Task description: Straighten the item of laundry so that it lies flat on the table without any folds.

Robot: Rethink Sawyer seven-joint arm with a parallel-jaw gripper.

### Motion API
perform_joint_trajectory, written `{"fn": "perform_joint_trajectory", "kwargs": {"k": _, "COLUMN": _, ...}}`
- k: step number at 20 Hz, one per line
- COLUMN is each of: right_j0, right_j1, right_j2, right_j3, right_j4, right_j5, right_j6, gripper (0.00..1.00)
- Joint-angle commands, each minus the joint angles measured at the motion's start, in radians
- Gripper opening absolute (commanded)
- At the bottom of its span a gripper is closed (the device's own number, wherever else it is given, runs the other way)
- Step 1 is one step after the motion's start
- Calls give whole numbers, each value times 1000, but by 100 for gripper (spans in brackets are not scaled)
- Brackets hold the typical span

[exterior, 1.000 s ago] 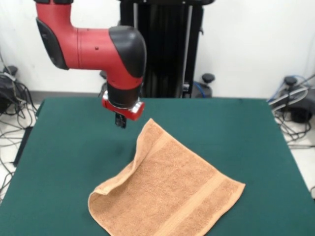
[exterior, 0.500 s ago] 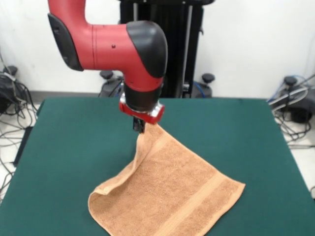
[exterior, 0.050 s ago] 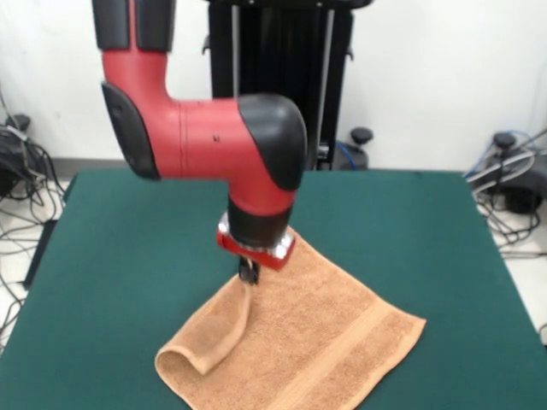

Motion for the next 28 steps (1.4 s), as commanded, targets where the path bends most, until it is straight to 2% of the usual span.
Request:
{"fn": "perform_joint_trajectory", "kwargs": {"k": 1, "right_j0": 64, "right_j1": 217, "right_j2": -9, "right_j3": -293, "right_j4": -42, "right_j5": 2, "right_j6": -1, "gripper": 0}}
{"fn": "perform_joint_trajectory", "kwargs": {"k": 3, "right_j0": 76, "right_j1": 241, "right_j2": -9, "right_j3": -334, "right_j4": -32, "right_j5": 7, "right_j6": 10, "gripper": 0}}
{"fn": "perform_joint_trajectory", "kwargs": {"k": 6, "right_j0": 72, "right_j1": 237, "right_j2": 9, "right_j3": -341, "right_j4": -27, "right_j5": 21, "right_j6": 3, "gripper": 0}}
{"fn": "perform_joint_trajectory", "kwargs": {"k": 13, "right_j0": 46, "right_j1": 150, "right_j2": 37, "right_j3": -212, "right_j4": -21, "right_j5": -2, "right_j6": -8, "gripper": 0}}
{"fn": "perform_joint_trajectory", "kwargs": {"k": 19, "right_j0": 60, "right_j1": -40, "right_j2": 94, "right_j3": -67, "right_j4": 104, "right_j5": 120, "right_j6": 23, "gripper": 0}}
{"fn": "perform_joint_trajectory", "kwargs": {"k": 23, "right_j0": 92, "right_j1": -70, "right_j2": 107, "right_j3": -39, "right_j4": 169, "right_j5": 171, "right_j6": 67, "gripper": 0}}
{"fn": "perform_joint_trajectory", "kwargs": {"k": 28, "right_j0": 150, "right_j1": -70, "right_j2": 70, "right_j3": -18, "right_j4": 208, "right_j5": 147, "right_j6": 131, "gripper": 0}}
